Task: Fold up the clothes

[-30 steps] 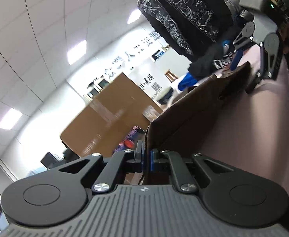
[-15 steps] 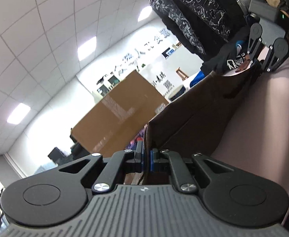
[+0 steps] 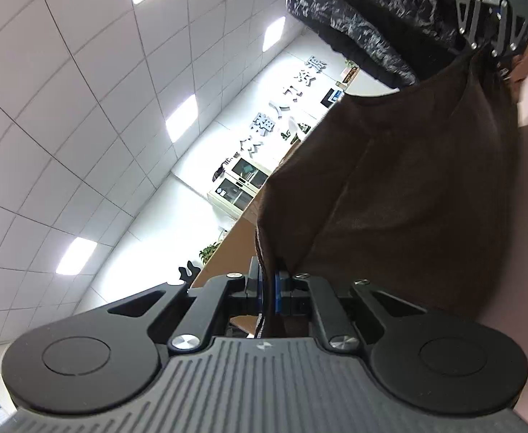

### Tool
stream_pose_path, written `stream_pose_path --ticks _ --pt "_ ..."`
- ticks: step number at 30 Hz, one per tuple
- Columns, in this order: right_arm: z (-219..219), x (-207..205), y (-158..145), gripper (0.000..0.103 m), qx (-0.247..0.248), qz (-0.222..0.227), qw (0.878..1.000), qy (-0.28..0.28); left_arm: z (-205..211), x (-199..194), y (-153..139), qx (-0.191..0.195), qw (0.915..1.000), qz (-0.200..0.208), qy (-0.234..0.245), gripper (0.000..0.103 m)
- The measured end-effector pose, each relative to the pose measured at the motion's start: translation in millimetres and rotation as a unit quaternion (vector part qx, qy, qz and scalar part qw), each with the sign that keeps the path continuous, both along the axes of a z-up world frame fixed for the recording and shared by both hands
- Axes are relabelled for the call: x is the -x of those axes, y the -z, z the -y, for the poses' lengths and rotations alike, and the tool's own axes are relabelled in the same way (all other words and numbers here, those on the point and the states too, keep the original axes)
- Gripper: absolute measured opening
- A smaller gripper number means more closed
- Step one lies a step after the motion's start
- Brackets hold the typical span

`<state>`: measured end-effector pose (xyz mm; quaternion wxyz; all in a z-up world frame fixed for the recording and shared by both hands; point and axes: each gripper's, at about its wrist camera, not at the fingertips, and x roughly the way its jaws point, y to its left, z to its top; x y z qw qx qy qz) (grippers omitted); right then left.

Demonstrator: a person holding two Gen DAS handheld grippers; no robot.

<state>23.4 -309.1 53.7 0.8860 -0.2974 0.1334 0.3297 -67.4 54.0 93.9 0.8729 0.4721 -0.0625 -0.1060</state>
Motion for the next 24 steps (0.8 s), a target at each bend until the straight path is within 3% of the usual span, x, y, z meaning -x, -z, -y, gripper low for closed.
stream_pose_path --ticks 4,8,9,12,14,16,17,19,22,24 --pt "5 -49 2 0.006 0.005 -0.036 0.999 0.01 10 -71 -1 -0.013 0.9989 -0.044 -0.002 0.005" --pt "9 -99 13 0.007 0.01 -0.108 0.994 0.012 20 -127 17 -0.026 0.9943 -0.102 -0.017 0.009" --pt "12 -113 17 0.012 0.006 -0.127 0.992 0.021 22 -142 22 -0.026 0.992 -0.121 -0.024 0.013" --pt "17 -141 32 0.052 0.004 -0.144 0.987 0.067 22 -168 35 -0.004 0.9878 -0.15 -0.041 0.031" --pt "25 -154 41 0.052 -0.003 -0.15 0.984 0.097 14 -175 39 0.025 0.9849 -0.164 -0.049 0.043" --pt "32 -160 45 0.053 -0.016 -0.15 0.981 0.125 2 -183 40 0.066 0.98 -0.174 -0.069 0.047" --pt "38 -160 46 0.053 -0.03 -0.146 0.979 0.137 -5 -184 37 0.094 0.9768 -0.176 -0.079 0.054" --pt "45 -154 43 0.057 -0.06 -0.143 0.976 0.151 -18 -186 31 0.149 0.9678 -0.178 -0.098 0.055" --pt "61 -139 39 0.062 -0.126 -0.152 0.967 0.158 -43 -180 23 0.235 0.9435 -0.209 -0.105 0.058" --pt "63 -130 43 0.062 -0.145 -0.161 0.964 0.152 -59 -169 29 0.277 0.9227 -0.247 -0.103 0.059"
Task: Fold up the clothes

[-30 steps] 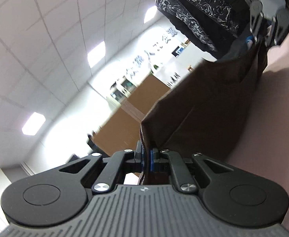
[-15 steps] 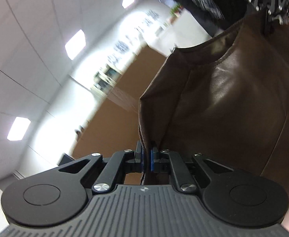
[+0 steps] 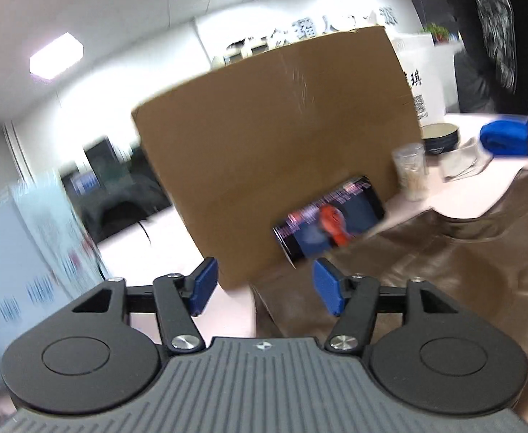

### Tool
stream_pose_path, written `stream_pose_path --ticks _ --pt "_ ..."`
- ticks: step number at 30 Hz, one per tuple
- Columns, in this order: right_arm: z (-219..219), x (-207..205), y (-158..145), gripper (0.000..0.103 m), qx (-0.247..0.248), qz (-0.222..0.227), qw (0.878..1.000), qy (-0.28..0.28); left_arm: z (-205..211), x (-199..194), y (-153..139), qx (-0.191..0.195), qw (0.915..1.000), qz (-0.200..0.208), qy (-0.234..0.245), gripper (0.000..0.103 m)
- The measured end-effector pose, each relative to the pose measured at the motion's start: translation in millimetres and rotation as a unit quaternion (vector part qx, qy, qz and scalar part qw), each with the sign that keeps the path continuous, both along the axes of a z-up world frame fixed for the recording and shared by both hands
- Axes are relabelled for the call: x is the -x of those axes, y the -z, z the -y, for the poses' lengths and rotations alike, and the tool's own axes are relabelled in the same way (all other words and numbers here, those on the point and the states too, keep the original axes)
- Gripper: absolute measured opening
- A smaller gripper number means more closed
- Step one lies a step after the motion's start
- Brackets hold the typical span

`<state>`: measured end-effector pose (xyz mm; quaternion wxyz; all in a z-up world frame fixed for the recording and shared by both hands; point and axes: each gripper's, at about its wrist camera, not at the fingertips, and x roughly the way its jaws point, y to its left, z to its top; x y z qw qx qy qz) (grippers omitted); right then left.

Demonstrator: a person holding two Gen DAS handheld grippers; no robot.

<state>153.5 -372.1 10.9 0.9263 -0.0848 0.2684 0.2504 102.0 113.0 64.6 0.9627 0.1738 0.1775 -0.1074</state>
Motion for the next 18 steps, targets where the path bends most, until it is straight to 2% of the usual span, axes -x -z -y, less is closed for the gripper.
stream_pose_path --ticks 4,7,9,11,12,13,16,18 --pt "-5 18 3 0.062 -0.03 -0.022 0.999 0.006 -24 20 20 0.075 0.9944 -0.073 -0.017 0.059" --pt "-10 23 11 0.062 -0.059 -0.046 0.997 0.024 -33 25 39 0.086 0.9891 -0.112 -0.043 0.059" --pt "-12 24 17 0.062 -0.066 -0.056 0.995 0.038 -41 27 46 0.11 0.9826 -0.14 -0.053 0.058" --pt "-15 24 21 0.059 -0.061 -0.06 0.995 0.052 -41 26 49 0.125 0.9794 -0.151 -0.05 0.055" --pt "-15 24 23 0.055 -0.059 -0.061 0.995 0.058 -40 26 50 0.127 0.9791 -0.153 -0.046 0.048" --pt "-14 24 25 0.046 -0.061 -0.061 0.994 0.061 -38 26 50 0.125 0.9799 -0.15 -0.042 0.047" --pt "-15 22 25 0.027 -0.062 -0.06 0.994 0.065 -35 29 47 0.117 0.9821 -0.143 -0.036 0.044" --pt "-18 22 25 0.024 -0.051 -0.053 0.994 0.079 -33 30 45 0.111 0.9828 -0.145 -0.03 0.042"
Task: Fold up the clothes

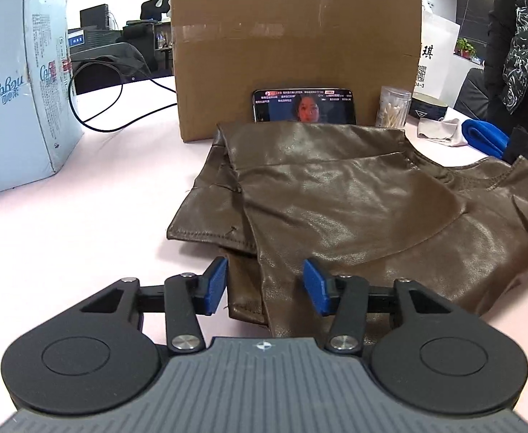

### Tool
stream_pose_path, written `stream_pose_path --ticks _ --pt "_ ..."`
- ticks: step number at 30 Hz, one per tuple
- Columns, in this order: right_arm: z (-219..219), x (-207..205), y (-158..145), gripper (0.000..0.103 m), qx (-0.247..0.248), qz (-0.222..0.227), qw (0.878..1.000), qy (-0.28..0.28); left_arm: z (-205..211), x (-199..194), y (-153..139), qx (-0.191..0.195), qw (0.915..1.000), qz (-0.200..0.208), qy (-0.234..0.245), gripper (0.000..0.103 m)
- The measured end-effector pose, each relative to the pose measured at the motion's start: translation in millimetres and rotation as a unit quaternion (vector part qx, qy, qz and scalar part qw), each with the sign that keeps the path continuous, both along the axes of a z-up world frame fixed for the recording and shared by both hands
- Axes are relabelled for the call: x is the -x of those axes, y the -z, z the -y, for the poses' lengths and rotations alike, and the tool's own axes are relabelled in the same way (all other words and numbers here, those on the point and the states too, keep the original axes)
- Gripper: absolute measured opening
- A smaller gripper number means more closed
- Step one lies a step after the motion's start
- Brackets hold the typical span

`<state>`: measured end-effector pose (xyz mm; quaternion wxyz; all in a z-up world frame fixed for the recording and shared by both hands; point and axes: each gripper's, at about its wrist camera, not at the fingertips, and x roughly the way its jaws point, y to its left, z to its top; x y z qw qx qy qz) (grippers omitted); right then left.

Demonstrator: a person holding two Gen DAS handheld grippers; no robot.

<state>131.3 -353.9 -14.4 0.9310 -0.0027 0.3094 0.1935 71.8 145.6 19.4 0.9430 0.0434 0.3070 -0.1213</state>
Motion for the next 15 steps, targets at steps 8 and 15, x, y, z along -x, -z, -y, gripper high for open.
stream_pose_path --ticks 8,15 --pt "-2 -2 4 0.034 0.04 0.016 0.998 0.045 -12 -16 -15 0.033 0.9983 0.045 -0.018 0.043" --pt "5 0 8 0.045 0.029 0.009 0.998 0.059 -50 -70 11 0.115 0.9886 -0.033 -0.092 0.041"
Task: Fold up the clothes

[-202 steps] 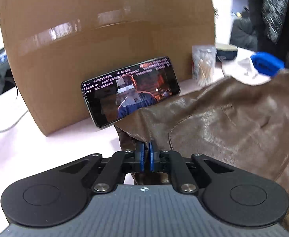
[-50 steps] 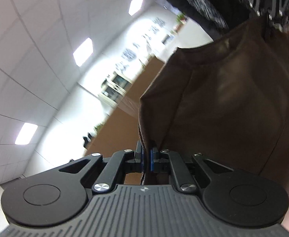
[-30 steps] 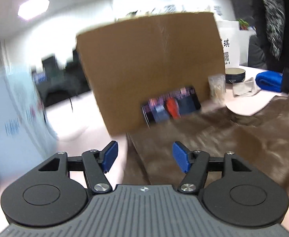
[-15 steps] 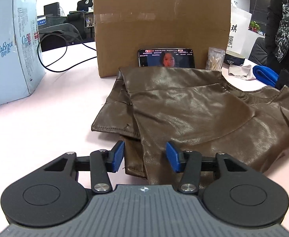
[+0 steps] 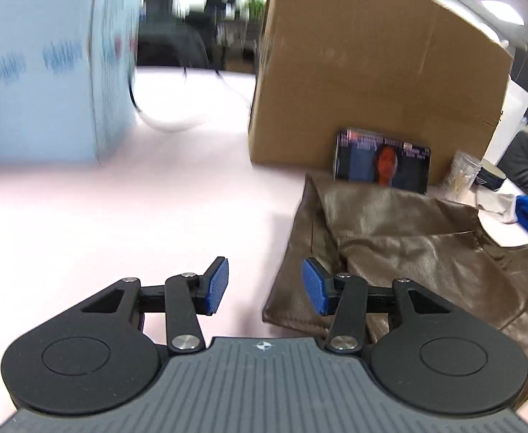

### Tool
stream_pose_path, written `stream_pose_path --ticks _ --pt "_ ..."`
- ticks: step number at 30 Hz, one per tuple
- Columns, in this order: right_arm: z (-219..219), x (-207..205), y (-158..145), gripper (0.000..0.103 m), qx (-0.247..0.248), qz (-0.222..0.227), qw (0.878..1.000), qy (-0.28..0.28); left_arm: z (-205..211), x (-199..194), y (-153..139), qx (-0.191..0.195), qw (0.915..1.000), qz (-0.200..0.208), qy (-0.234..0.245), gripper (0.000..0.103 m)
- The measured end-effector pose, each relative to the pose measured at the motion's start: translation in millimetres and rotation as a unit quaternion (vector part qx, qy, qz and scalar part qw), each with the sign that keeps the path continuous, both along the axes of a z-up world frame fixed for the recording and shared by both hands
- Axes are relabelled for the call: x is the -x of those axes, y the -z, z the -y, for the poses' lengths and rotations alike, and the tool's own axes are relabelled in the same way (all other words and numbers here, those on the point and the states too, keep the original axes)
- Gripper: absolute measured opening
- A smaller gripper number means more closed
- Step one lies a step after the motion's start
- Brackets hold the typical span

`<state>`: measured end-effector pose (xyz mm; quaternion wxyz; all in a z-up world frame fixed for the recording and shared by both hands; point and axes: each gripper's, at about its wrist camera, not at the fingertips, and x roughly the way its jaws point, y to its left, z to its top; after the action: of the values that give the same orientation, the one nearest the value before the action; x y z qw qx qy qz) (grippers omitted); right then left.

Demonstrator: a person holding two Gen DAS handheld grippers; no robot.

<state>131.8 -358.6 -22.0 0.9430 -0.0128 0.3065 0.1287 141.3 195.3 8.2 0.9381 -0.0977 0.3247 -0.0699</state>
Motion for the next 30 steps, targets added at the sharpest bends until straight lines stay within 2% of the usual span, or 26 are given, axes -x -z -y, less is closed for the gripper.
stream_pose_path --ticks 1,2,4,5,7,11,13,17,19,21,22,24,25,28,30 --pt "0 0 0 0.046 0.0 0.0 1.0 0.001 -1 -2 4 0.015 0.9999 -0.005 0.007 0.037" --pt "1 0 1 0.046 -0.001 -0.001 1.0 0.003 -1 -1 6 0.027 0.9995 -0.004 0.015 0.028" --pt "0 0 2 0.047 0.002 -0.002 1.0 0.004 1 5 3 0.024 0.9995 0.007 0.021 0.019" --pt "-1 0 2 0.048 0.003 -0.002 1.0 0.005 1 8 0 0.019 0.9995 0.014 0.022 0.01" --pt "-2 0 2 0.048 0.005 -0.002 1.0 0.004 0 19 -8 0.024 0.9988 0.03 0.031 0.007" --pt "-3 0 2 0.048 0.002 0.0 1.0 0.006 1 39 -21 0.036 0.9966 0.049 0.055 0.005" --pt "-3 1 2 0.049 0.003 0.001 1.0 0.006 1 46 -18 0.042 0.9967 0.035 0.06 0.005" --pt "-4 -2 3 0.049 0.006 0.002 1.0 0.008 -3 50 5 0.032 0.9989 -0.011 0.033 0.005" --pt "-5 -2 3 0.049 0.013 0.004 1.0 0.009 -2 52 8 0.029 0.999 -0.011 0.031 0.005" --pt "-6 -2 3 0.053 0.022 0.007 1.0 0.012 7 56 -3 -0.017 0.9994 0.014 0.027 0.011" --pt "-7 -2 3 0.059 0.025 0.008 1.0 0.014 11 58 -8 -0.038 0.9987 0.025 0.022 0.015" --pt "-5 0 2 0.066 0.016 0.01 1.0 0.023 21 61 -22 -0.085 0.9944 0.063 0.005 0.038" --pt "-4 0 2 0.066 0.011 0.011 1.0 0.027 26 64 -27 -0.092 0.9927 0.077 -0.001 0.043" --pt "1 -1 5 0.068 -0.017 0.003 0.999 0.031 47 67 -32 -0.118 0.988 0.1 0.004 0.047" --pt "1 -2 6 0.069 -0.022 0.003 0.999 0.038 75 73 -27 -0.177 0.9776 0.112 0.015 0.053"
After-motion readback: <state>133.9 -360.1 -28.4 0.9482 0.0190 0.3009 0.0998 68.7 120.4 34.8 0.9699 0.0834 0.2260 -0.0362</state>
